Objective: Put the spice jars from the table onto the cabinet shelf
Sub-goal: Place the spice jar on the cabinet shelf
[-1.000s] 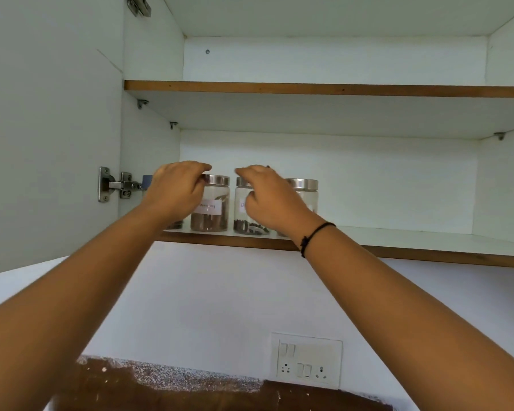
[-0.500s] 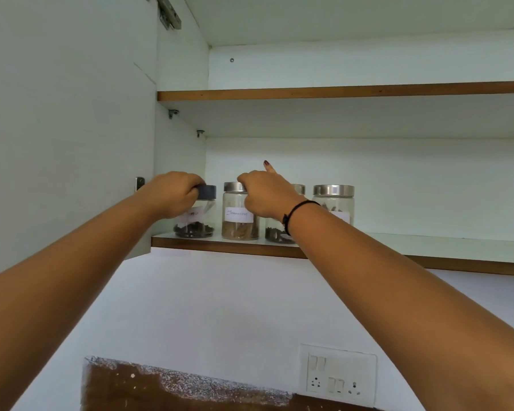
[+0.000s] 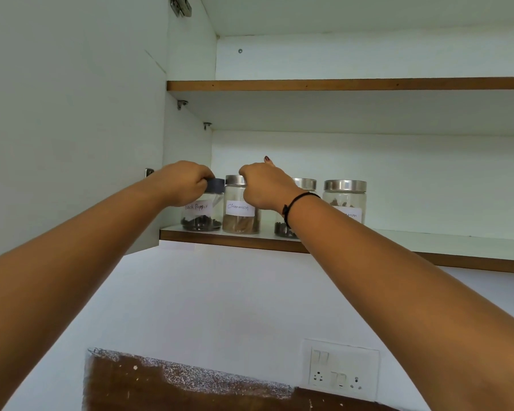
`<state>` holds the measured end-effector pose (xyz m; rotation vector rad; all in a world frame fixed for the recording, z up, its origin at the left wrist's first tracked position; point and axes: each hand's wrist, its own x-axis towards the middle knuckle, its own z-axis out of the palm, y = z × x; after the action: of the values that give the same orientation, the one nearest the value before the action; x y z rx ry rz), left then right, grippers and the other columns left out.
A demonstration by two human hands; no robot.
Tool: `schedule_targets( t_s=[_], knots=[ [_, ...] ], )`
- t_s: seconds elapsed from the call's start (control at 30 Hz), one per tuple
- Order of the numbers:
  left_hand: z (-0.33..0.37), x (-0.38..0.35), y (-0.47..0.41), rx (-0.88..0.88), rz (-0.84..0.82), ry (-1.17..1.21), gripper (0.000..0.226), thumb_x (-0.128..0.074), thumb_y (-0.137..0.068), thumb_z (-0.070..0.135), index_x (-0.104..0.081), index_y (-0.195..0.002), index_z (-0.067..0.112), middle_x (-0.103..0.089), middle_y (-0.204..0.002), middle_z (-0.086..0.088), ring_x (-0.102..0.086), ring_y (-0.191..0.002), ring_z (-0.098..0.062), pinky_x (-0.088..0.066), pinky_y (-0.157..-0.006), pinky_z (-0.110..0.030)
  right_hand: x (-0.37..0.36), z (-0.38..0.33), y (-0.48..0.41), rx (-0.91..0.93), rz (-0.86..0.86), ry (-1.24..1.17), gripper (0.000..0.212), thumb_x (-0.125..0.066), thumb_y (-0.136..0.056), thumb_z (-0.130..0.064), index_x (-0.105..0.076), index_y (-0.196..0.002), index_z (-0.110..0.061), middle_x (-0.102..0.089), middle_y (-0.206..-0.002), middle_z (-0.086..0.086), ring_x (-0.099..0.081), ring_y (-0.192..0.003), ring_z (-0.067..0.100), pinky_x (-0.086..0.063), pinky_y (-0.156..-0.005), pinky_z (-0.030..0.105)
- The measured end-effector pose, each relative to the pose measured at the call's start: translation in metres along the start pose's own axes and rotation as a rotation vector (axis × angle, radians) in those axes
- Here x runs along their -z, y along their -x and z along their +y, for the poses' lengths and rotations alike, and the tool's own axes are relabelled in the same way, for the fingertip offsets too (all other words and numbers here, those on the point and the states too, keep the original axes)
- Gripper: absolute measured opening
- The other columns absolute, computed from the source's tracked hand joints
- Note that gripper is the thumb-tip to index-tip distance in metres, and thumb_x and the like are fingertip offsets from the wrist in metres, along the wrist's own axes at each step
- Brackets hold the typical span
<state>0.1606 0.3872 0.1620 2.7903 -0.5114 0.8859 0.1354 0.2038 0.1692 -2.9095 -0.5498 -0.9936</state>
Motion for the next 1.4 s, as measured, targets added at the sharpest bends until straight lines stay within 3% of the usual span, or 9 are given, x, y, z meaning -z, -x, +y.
schedule_targets(
  t_s=[0.03, 0.1, 0.17, 0.27, 0.4, 0.6, 1.0, 1.17, 1.4],
  knots=[
    [0.0, 0.0, 0.001, 0.0, 0.003, 0.003, 0.037, -0.038, -0.102, 0.014, -0.057, -0.134, 0.014, -0.065, -0.125, -0.013, -0.058, -0.109, -0.031, -0.046, -0.082, -0.038, 0.0, 0.002, 0.001, -0.007, -0.003, -0.033, 0.012, -0.043, -0.085, 0.004, -0.049, -0.087, -0.006, -0.048, -0.072, 0.002, -0.049, -0.07, 0.018, -0.03, -0.109, 0.026],
    [0.002, 0.0, 0.003, -0.004, 0.048, 0.0, 0.038, -0.039, -0.101, 0.016, -0.057, -0.135, 0.014, -0.064, -0.128, -0.012, -0.058, -0.111, -0.03, -0.048, -0.086, -0.039, 0.007, 0.005, 0.005, -0.014, -0.007, -0.094, 0.022, -0.045, -0.087, 0.004, -0.058, -0.105, 0.0, -0.063, -0.099, 0.012, -0.06, -0.097, 0.029, -0.038, -0.094, 0.023],
    [0.008, -0.003, 0.006, -0.025, 0.148, -0.006, 0.041, -0.041, -0.101, 0.018, -0.055, -0.139, 0.014, -0.06, -0.138, -0.011, -0.055, -0.122, -0.029, -0.047, -0.099, -0.043, 0.022, 0.011, 0.015, -0.015, 0.023, -0.109, 0.044, -0.045, -0.09, 0.004, -0.054, -0.132, -0.004, -0.057, -0.133, 0.017, -0.048, -0.128, 0.035, -0.04, -0.105, 0.036],
    [0.038, -0.005, 0.007, -0.127, 0.243, 0.066, 0.043, -0.043, -0.102, 0.019, -0.05, -0.144, 0.017, -0.052, -0.148, -0.007, -0.045, -0.136, -0.025, -0.036, -0.111, -0.043, 0.042, 0.036, 0.027, -0.085, 0.087, -0.045, 0.06, -0.045, -0.089, 0.005, -0.045, -0.145, -0.014, -0.045, -0.149, 0.011, -0.035, -0.142, 0.032, -0.034, -0.112, 0.041],
    [0.088, -0.007, -0.004, -0.256, 0.193, 0.123, 0.052, -0.045, -0.099, 0.008, -0.045, -0.147, 0.026, -0.045, -0.154, 0.001, -0.036, -0.143, -0.02, -0.028, -0.117, -0.04, 0.05, 0.077, 0.045, -0.187, 0.061, 0.07, 0.058, -0.049, -0.091, 0.004, -0.045, -0.145, -0.015, -0.047, -0.146, 0.013, -0.044, -0.135, 0.03, -0.042, -0.108, 0.041],
    [0.124, -0.006, -0.019, -0.25, 0.045, -0.103, 0.077, -0.044, -0.091, -0.011, -0.026, -0.156, 0.027, -0.03, -0.162, -0.002, -0.026, -0.149, -0.025, -0.021, -0.118, -0.044, 0.061, 0.123, 0.079, -0.31, 0.042, 0.163, 0.052, -0.047, -0.089, 0.008, -0.052, -0.138, -0.008, -0.055, -0.138, 0.015, -0.051, -0.126, 0.033, -0.046, -0.101, 0.04],
    [0.118, 0.006, -0.026, -0.239, -0.103, -0.118, 0.077, -0.04, -0.088, -0.011, -0.034, -0.153, 0.03, -0.038, -0.157, 0.002, -0.03, -0.146, -0.024, -0.023, -0.112, -0.043, 0.051, 0.137, 0.084, -0.304, 0.036, 0.102, 0.041, -0.053, -0.083, 0.009, -0.066, -0.118, -0.007, -0.065, -0.114, 0.013, -0.061, -0.103, 0.03, -0.053, -0.087, 0.036],
    [0.108, 0.005, -0.028, -0.245, -0.109, -0.122, 0.075, -0.042, -0.089, -0.008, -0.035, -0.152, 0.032, -0.041, -0.156, 0.002, -0.033, -0.143, -0.024, -0.025, -0.111, -0.043, 0.043, 0.129, 0.079, -0.308, 0.058, 0.087, 0.031, -0.057, -0.081, 0.006, -0.067, -0.109, -0.005, -0.064, -0.104, 0.013, -0.059, -0.086, 0.026, -0.052, -0.071, 0.032],
    [0.102, 0.005, -0.029, -0.254, -0.115, -0.139, 0.07, -0.047, -0.091, -0.005, -0.039, -0.151, 0.031, -0.048, -0.15, 0.002, -0.043, -0.135, -0.024, -0.03, -0.106, -0.042, 0.042, 0.12, 0.074, -0.32, 0.064, 0.085, 0.028, -0.055, -0.08, 0.006, -0.067, -0.104, -0.003, -0.065, -0.101, 0.014, -0.063, -0.087, 0.03, -0.054, -0.07, 0.035]
  ],
)
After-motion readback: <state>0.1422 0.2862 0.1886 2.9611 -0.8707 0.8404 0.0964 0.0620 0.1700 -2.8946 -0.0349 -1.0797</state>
